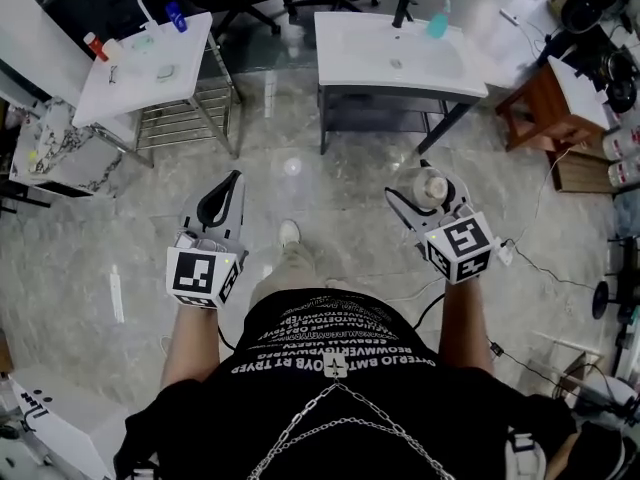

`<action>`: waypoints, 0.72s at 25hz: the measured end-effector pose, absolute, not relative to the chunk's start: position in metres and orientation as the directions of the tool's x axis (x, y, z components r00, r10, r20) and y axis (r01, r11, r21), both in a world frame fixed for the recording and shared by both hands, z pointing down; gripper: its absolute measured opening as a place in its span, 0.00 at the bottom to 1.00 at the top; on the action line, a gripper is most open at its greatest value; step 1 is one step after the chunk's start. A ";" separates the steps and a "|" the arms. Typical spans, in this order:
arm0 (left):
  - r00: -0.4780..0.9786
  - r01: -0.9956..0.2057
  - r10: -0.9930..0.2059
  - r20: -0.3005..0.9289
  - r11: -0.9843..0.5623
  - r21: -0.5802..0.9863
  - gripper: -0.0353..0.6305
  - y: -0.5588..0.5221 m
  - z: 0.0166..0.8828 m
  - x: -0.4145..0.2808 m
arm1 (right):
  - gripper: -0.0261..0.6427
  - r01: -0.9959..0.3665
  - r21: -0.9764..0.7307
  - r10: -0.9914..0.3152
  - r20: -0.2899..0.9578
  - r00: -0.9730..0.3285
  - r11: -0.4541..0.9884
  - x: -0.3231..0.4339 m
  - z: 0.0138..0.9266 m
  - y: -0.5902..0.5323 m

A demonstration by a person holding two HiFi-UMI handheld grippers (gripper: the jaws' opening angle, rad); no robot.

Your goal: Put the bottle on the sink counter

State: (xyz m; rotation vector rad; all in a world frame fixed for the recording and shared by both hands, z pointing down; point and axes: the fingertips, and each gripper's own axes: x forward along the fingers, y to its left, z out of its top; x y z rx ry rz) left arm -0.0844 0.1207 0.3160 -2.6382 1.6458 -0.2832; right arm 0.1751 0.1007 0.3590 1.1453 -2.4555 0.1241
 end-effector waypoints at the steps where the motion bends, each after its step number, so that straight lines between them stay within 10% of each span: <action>1: 0.429 -0.889 -0.891 0.147 -0.445 -0.108 0.06 0.115 0.318 -0.086 | 0.54 -0.748 0.093 -0.707 0.420 -0.569 0.657 0.172 0.361 0.095; 18: 0.538 -0.828 -0.832 0.138 -0.552 -0.100 0.06 -0.060 0.312 -0.099 | 0.54 -0.760 0.115 -0.719 0.438 -0.540 0.640 0.126 0.348 -0.053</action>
